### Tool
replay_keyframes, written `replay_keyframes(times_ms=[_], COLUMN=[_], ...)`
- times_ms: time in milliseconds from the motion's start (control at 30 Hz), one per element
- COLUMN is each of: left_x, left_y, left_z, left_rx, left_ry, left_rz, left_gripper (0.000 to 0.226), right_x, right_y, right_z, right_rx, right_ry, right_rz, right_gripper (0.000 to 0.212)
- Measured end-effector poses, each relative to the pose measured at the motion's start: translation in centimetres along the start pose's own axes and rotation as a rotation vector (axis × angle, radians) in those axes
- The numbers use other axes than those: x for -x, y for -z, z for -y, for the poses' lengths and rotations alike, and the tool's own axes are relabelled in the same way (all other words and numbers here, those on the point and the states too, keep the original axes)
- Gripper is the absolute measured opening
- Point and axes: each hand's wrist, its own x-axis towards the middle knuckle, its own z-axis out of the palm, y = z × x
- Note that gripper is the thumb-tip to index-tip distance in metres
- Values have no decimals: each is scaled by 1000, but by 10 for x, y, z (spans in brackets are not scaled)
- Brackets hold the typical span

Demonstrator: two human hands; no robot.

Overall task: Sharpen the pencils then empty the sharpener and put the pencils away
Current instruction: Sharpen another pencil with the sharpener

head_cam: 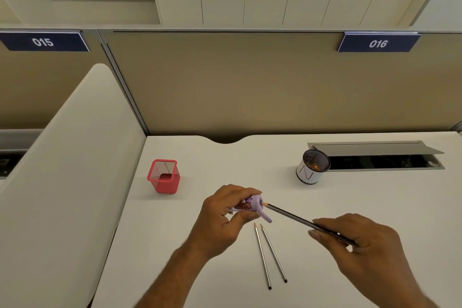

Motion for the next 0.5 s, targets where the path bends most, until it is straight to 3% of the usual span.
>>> replay_keyframes(times_ms=[100, 267, 400, 500], left_x=[0, 0, -2, -2], left_y=[0, 2, 8, 13], left_z=[2, 6, 8, 9], left_rx=[-42, -155, -174, -159], left_ry=[6, 25, 81, 127], left_rz=[35, 164, 312, 358], left_gripper=[27, 26, 25, 24], right_x=[-1, -5, -9, -11], right_y=[-1, -4, -12, -19], right_z=[-3, -14, -27, -38], right_rx=[57, 225, 279, 328], right_ry=[55, 173, 428, 596], right_rz=[37, 82, -3, -40], right_gripper=[11, 30, 4, 14])
